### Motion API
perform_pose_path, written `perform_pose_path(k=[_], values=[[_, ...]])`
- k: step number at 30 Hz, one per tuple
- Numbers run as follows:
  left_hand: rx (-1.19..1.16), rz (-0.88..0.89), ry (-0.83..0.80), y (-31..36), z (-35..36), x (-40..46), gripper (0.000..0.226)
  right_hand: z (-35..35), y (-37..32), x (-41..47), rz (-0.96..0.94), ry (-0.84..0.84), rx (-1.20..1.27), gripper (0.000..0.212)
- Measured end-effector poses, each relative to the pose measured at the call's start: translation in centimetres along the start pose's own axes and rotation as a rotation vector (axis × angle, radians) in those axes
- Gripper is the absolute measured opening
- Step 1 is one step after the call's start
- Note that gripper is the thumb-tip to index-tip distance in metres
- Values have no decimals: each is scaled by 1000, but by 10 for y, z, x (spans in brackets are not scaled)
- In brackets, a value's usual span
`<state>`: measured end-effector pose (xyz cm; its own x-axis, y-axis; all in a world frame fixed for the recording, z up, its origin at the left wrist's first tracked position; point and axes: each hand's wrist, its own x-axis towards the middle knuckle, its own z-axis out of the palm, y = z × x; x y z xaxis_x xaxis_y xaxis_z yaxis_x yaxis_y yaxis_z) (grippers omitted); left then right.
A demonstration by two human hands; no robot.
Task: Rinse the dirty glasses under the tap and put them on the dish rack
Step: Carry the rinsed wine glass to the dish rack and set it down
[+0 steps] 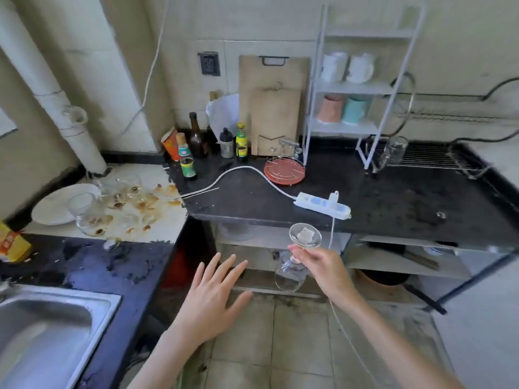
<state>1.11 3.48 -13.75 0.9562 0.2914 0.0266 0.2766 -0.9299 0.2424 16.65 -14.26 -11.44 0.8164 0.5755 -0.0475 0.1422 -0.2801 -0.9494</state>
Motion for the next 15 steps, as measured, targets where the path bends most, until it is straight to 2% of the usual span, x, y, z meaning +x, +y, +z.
perform_pose_path(k=[4,11,15], values=[[-43,132,-8,85,21,44,84,-100,26,-14,23,128,-5,21],[-1,262,-108,223,55,117,61,-253,61,-20,43,271,-26,15],[-72,368,-36,276,60,169,93,-317,72,-1,37,331,-54,17]])
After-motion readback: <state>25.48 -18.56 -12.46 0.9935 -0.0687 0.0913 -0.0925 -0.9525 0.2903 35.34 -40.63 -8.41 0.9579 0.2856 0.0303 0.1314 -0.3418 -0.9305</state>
